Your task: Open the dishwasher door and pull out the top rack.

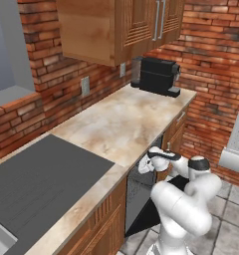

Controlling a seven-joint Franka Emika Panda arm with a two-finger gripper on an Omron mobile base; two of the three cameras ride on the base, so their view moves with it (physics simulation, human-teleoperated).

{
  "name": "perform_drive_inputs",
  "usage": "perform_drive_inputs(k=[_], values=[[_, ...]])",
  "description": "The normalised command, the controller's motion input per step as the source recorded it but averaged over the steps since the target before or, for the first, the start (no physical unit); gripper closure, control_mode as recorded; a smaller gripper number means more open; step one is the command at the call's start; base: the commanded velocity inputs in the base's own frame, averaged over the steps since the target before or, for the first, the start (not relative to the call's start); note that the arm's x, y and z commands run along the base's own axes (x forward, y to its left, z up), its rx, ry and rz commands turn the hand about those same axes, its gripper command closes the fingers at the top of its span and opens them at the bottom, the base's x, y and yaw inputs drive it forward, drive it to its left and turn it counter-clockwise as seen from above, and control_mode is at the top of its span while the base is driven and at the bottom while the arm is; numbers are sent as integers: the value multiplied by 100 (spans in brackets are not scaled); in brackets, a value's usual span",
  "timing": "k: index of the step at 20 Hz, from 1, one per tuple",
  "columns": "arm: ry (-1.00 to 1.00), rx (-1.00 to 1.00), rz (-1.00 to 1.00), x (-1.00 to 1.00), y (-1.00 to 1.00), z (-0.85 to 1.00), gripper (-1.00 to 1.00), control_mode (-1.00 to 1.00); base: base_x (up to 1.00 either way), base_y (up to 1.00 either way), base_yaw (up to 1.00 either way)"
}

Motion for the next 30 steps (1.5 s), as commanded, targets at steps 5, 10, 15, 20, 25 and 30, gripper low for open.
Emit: perform_drive_inputs(k=[5, 10, 15, 20, 25, 30], values=[[11, 17, 0, 0, -7, -87, -100, -100, 0, 0, 0], [11, 16, -1, 0, -9, -90, -100, -100, 0, 0, 0], [9, 13, -1, 0, -12, -93, -100, -100, 0, 0, 0], [6, 12, -1, 0, -19, -94, -100, -100, 0, 0, 0], [6, 11, -1, 0, -25, -97, -100, -100, 0, 0, 0], [7, 11, -3, 0, -33, -100, -100, -100, 0, 0, 0]])
